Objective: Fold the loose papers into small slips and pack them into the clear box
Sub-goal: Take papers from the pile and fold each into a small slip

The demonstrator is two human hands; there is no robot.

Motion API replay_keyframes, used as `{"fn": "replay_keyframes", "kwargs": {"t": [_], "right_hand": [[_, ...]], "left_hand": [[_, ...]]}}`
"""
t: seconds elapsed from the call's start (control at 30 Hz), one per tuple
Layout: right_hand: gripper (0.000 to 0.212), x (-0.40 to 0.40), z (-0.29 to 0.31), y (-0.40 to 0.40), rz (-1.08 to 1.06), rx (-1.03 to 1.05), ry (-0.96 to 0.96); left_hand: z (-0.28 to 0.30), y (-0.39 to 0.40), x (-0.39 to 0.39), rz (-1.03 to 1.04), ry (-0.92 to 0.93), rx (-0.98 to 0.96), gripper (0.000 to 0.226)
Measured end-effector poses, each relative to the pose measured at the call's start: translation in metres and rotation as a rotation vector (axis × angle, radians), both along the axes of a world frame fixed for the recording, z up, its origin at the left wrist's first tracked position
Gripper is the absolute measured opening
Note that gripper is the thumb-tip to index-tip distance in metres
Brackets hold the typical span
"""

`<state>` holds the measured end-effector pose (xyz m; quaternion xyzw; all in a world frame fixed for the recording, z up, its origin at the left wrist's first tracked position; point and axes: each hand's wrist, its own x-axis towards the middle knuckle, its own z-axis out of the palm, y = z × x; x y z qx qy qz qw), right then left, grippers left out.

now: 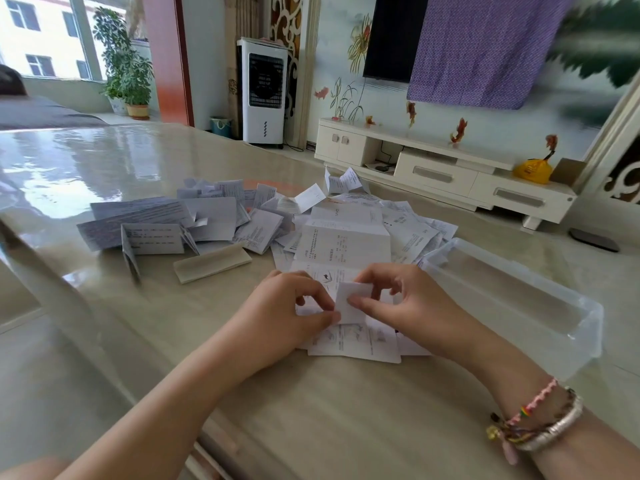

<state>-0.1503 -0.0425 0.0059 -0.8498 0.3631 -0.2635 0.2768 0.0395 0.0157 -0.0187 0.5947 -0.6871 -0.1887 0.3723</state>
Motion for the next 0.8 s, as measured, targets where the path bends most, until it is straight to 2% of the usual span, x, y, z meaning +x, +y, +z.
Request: {"fn": "replay_keyframes", "kwargs": {"t": [0.1, 0.27, 0.4, 0.57, 0.7, 0.8], "right_hand": [[0.012, 0.007, -0.010, -0.005, -0.061, -0.060, 0.067], [0.051, 0.018, -0.018, -0.004, -0.105, -0.351, 0.351], [0.064, 0.021, -0.024, 0.003, -0.083, -0.417, 0.351], [0.052, 0.017, -0.024, 0.003, -0.121, -0.409, 0.318], [0.047, 0.010, -0.019, 0.002, -0.159, -0.311, 0.327], [0.042, 0.009, -0.018, 0.000, -0.188, -0.318, 0.371]], "left_hand": [[0.001, 0.001, -0.001, 0.096, -0.009, 0.028, 0.011], [-0.003, 0.003, -0.005, 0.187, -0.165, -0.030, 0.024], [-0.005, 0.005, -0.009, 0.174, -0.273, -0.070, 0.029], [-0.005, 0.003, -0.009, 0.182, -0.411, -0.063, 0.034], [-0.004, 0.005, -0.009, 0.173, -0.436, -0.073, 0.035], [-0.002, 0.005, -0.011, 0.178, -0.463, -0.087, 0.038]]}}
